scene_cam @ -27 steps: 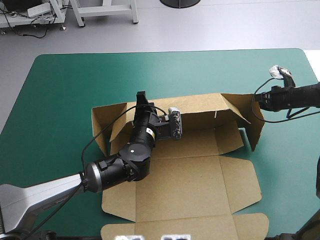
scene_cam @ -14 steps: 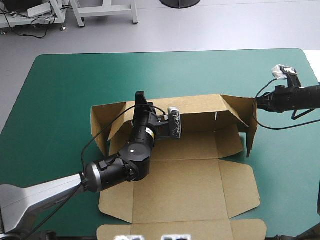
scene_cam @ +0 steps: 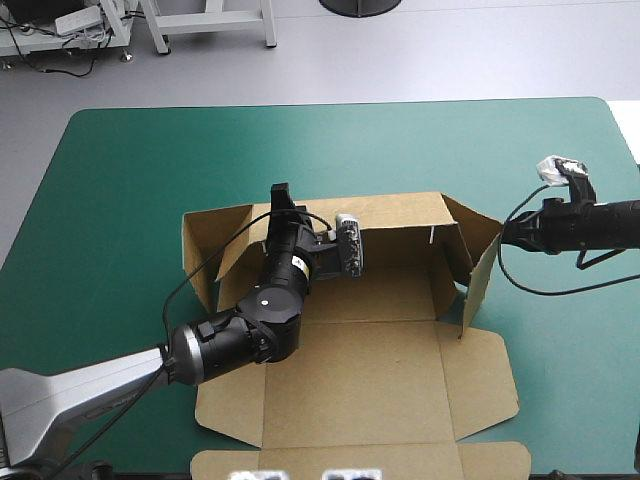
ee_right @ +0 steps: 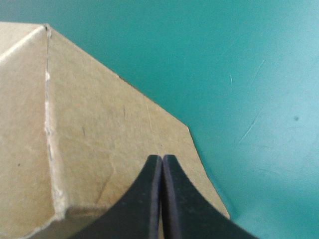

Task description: Fold the box

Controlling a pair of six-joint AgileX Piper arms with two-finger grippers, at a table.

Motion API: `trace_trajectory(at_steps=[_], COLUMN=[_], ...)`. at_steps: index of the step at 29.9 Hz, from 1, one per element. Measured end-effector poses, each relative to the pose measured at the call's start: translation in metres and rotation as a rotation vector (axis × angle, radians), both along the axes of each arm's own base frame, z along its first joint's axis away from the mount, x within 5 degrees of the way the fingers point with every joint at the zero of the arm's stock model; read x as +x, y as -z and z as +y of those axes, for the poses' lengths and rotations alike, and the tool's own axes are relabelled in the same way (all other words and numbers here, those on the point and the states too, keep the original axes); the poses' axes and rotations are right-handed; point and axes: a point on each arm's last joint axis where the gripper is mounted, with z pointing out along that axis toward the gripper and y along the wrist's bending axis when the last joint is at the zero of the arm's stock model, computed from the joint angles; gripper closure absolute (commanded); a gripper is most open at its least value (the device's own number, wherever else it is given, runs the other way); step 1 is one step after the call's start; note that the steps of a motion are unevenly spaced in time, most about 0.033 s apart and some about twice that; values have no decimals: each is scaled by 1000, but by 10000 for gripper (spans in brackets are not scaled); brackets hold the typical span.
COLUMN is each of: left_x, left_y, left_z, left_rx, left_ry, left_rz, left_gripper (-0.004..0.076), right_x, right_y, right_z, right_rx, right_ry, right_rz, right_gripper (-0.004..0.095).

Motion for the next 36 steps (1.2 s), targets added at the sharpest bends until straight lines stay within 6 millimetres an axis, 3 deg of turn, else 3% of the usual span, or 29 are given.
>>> trace_trajectory(at_steps=[5,13,15,20,23,31,36], left_x=[0,0,0,0,0,0,0], left_y=[0,0,0,0,0,0,0], left_z=[0,0,0,0,0,0,0], left_rx=[0,-1,-1,-1,-1,-1,-1], left_ry=[0,-1,-1,-1,-1,-1,-1], left_rz=[0,0,0,0,0,0,0], left_gripper=[729,729,729,729,729,729,729], right_x=[-14,-19,-20,-22,-22,-24,-25], right_y=[4,9,9,13,14,17,20], right_z=[5,7,7,4,4,5,19], right_rx=[-12,-35,-53,-107,-114,-149,-192], right_ry=[-21,-83,-97,-122,-126,-145,-212], right_rz=[-2,-54,-59,-42,-41,-14,11], right_gripper=[933,900,844,581,512,510,510])
